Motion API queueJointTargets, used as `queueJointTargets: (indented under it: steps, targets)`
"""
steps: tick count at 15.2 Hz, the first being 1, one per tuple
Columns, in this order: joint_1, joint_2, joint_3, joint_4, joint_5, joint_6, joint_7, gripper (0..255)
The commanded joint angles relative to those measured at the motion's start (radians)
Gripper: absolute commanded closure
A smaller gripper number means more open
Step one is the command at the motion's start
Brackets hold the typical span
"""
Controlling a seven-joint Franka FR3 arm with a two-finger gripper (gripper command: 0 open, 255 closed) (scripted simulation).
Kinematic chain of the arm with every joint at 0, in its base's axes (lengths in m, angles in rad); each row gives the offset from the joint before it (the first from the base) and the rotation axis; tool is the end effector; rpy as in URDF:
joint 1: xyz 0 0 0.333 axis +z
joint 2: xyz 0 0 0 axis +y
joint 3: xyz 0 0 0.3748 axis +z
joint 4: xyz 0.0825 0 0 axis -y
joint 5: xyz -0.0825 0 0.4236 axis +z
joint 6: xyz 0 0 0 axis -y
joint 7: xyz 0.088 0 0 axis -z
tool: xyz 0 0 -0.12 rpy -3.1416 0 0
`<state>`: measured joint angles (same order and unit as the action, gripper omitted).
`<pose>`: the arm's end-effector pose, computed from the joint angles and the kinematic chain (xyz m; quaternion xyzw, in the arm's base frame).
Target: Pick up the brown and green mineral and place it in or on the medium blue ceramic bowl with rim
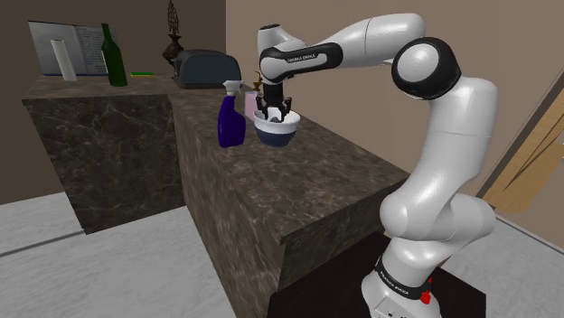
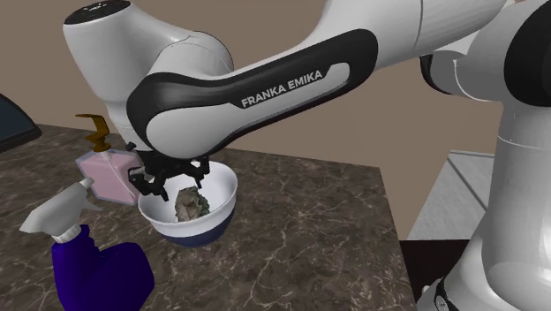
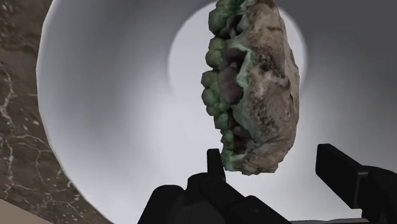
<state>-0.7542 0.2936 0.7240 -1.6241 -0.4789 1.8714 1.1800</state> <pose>0.6819 -0.1145 0.5244 0.8452 -0.5174 0.0865 0.1024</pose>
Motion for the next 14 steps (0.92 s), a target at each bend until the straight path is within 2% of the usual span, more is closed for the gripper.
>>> queueJointTargets:
  steps: [1,6,14]
  targets:
    - [0.000,0.014,-0.004,-0.018,0.002,-0.016,0.002,255]
    - [-0.001,0.028,-0.009,-0.007,-0.006,-0.015,-0.004,255]
    - [0.007,0.016,-0.001,0.085,0.012,-0.111,-0.037,255]
